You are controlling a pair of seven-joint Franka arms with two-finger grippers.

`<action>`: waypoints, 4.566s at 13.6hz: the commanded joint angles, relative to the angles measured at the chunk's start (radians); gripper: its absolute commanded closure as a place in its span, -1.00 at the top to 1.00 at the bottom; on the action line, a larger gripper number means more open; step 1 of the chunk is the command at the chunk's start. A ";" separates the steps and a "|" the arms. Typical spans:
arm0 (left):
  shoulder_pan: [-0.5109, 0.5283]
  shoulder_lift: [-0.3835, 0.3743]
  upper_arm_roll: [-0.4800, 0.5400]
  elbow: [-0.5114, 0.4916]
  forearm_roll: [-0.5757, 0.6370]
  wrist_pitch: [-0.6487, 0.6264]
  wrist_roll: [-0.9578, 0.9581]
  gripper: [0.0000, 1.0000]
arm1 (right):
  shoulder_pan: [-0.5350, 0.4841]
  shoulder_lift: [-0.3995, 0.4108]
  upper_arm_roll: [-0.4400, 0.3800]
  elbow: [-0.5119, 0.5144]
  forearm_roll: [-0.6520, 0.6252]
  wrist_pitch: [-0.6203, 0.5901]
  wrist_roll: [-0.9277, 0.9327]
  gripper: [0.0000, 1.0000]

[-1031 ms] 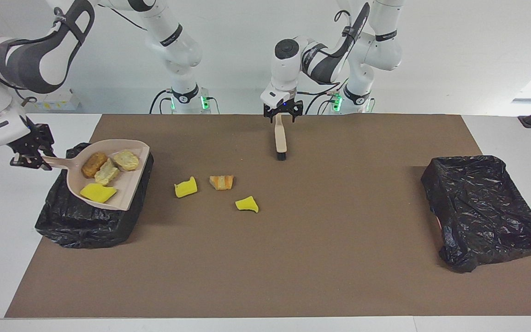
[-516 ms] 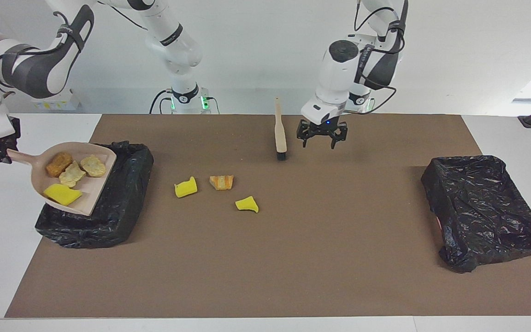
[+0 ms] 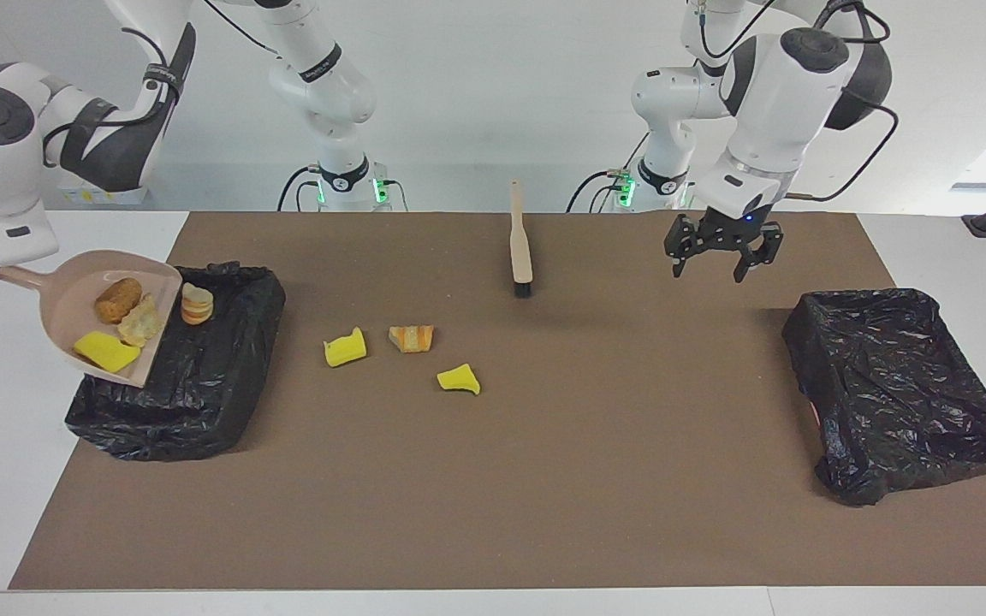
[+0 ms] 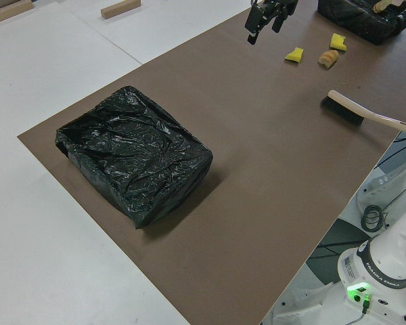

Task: Sweep and dump trash in bin
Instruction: 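Tilt the dustpan with the right gripper to dump pieces into the bin, then shake the tilted dustpan with the right gripper over the bin, then carry the empty dustpan with the right gripper back over the mat, then lower the dustpan onto the mat and open the right gripper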

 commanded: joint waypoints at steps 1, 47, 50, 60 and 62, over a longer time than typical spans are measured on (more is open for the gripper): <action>0.052 0.003 -0.010 0.108 0.019 -0.105 0.034 1.00 | 0.015 -0.059 0.001 -0.079 -0.085 0.008 0.033 -1.00; -0.085 0.017 0.263 0.291 0.009 -0.319 0.173 1.00 | 0.459 -0.162 0.013 -0.081 0.599 -0.432 1.316 -1.00; -0.086 0.017 0.263 0.291 0.009 -0.320 0.173 1.00 | 0.587 -0.124 0.013 -0.069 0.645 -0.411 1.587 -1.00; -0.086 0.017 0.263 0.291 0.009 -0.320 0.175 1.00 | 0.967 0.201 0.013 0.118 0.736 -0.136 2.214 -1.00; -0.086 0.017 0.263 0.291 0.009 -0.320 0.176 1.00 | 1.044 0.365 0.009 0.292 0.728 -0.128 2.333 -1.00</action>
